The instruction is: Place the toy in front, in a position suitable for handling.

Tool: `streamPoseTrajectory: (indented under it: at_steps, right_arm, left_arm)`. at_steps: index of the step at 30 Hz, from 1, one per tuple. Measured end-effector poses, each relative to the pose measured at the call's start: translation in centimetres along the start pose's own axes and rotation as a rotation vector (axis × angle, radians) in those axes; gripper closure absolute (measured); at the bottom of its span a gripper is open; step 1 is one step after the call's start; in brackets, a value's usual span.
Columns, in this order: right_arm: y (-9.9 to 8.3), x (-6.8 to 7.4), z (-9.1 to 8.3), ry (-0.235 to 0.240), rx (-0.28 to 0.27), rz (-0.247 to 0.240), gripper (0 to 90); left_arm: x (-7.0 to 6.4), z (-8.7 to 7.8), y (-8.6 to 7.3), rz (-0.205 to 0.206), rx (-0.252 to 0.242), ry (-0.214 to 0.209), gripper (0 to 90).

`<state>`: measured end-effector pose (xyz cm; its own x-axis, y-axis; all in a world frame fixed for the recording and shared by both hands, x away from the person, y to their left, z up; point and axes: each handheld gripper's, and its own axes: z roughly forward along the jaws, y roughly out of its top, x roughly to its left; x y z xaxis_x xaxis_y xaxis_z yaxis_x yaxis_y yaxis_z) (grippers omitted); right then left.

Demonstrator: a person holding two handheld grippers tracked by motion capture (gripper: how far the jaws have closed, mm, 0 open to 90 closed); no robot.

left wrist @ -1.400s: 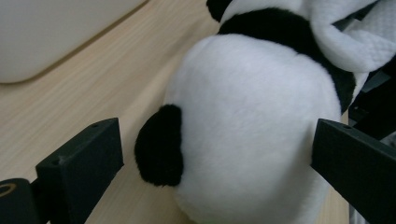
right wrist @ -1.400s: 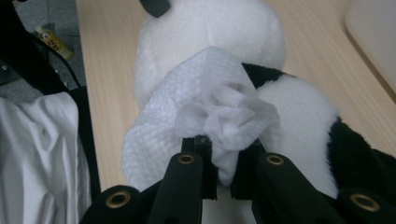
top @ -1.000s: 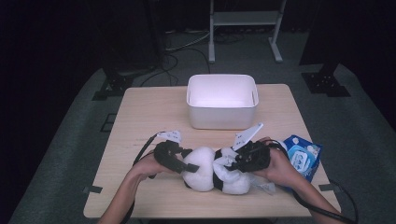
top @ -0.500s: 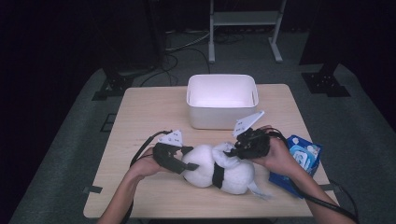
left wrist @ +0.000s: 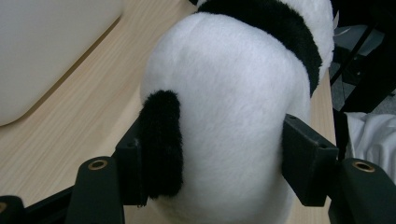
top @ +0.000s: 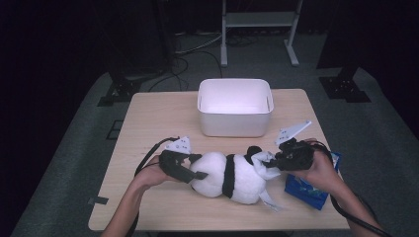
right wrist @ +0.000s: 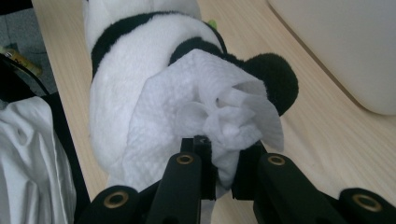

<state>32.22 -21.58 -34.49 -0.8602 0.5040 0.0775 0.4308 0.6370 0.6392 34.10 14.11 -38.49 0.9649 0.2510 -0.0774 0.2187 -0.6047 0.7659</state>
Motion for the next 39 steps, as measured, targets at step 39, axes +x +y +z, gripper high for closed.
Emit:
streamPoseTrajectory:
  at_steps: [39]
  right_arm:
    - [1.8,1.8,1.7,0.067,0.052,-0.088,82.8]
  left_arm:
    - [-0.4,0.1,1.2,-0.075,-0.067,-0.067,8.3]
